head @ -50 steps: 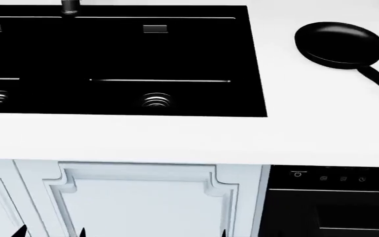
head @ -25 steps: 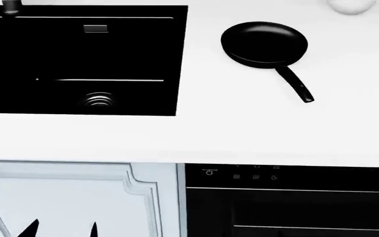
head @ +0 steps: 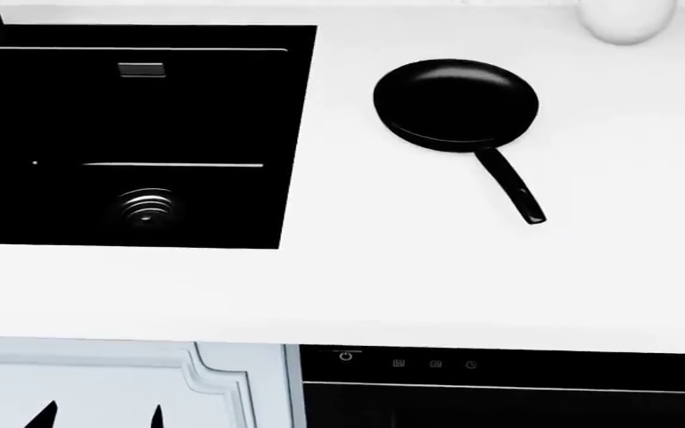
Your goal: Pick the pan and sponge and place them into the sink. Then turn on the water.
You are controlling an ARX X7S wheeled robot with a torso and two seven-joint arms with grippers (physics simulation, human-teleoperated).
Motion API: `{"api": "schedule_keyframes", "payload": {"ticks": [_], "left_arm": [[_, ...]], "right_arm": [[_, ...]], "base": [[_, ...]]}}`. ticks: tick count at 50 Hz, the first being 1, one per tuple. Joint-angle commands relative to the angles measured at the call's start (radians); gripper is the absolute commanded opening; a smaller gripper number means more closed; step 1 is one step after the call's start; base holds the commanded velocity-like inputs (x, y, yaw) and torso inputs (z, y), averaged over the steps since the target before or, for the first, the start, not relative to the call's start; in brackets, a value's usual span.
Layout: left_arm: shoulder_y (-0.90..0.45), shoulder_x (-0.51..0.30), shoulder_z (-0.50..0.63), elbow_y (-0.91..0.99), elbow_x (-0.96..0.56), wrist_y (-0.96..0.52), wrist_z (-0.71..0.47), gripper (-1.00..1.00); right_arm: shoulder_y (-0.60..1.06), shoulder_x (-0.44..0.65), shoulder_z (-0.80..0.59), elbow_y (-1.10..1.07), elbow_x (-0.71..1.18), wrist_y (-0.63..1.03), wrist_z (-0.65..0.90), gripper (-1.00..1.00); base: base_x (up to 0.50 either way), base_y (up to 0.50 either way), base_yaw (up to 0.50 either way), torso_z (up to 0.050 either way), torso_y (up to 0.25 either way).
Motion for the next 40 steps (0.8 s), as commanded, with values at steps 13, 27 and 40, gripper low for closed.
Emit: {"api": "schedule_keyframes", "payload": {"ticks": [13, 27, 40], "left_arm": [[-0.009, -0.015, 0.023, -0.002, -0.021, -0.005, -0.023, 1.00], [-0.013, -0.019, 0.034, 0.004, -0.032, -0.004, -0.039, 1.00], [-0.006, -0.034, 0.043, 0.008, -0.035, 0.010, -0.048, 1.00]], "right_arm": [[0.001, 0.016, -0.020, -0.003, 0.005, 0.006, 0.034, 1.00], [0.003, 0.024, -0.030, -0.003, 0.012, 0.006, 0.047, 1.00], [0.006, 0.030, -0.039, -0.001, 0.016, 0.010, 0.061, 1.00]], "base": [[0.02, 0.00, 0.00, 0.000, 0.000], [0.00, 0.00, 0.00, 0.016, 0.000], [0.00, 0.00, 0.00, 0.050, 0.000]]}}
